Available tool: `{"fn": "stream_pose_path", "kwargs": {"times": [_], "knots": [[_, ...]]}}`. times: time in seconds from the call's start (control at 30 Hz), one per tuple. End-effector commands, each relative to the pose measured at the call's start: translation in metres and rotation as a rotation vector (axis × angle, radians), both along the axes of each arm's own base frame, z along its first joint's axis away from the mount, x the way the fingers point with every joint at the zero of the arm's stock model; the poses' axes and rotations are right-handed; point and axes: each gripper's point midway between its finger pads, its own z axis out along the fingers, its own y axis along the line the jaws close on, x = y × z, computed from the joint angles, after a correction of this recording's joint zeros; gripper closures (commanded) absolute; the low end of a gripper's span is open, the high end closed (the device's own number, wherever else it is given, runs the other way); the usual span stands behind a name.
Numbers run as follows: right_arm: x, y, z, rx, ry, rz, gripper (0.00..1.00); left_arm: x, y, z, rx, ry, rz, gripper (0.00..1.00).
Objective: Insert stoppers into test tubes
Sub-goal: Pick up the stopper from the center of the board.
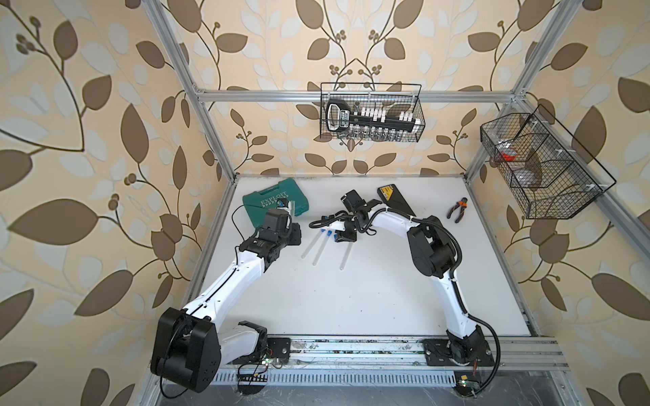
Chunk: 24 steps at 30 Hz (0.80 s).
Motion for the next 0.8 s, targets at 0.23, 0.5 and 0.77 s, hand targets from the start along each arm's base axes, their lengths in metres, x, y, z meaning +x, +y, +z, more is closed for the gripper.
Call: {"fn": "stream_pose_path", "kwargs": {"times": [0.23,0.5,0.77], "knots": [[-0.0121,-0.0052,-0.0235,-0.045,0.077,0.042,0.69,0.0026,-0.006,0.0112,-0.023,-0.039,-0.021,1.0],[-0.0131,-0.0063,-0.0247,-0.052,0.08,0.045,0.71,0.0027,-0.0058,0.0116,-0.023,-0.04,-0.02,1.0],[-0.0086,-0.0043,-0.0183,-0.044,0.061,0.039,0.74,0.0026,-0.0046,0.01,-0.018,-0.037,-0.014,1.0]]}}
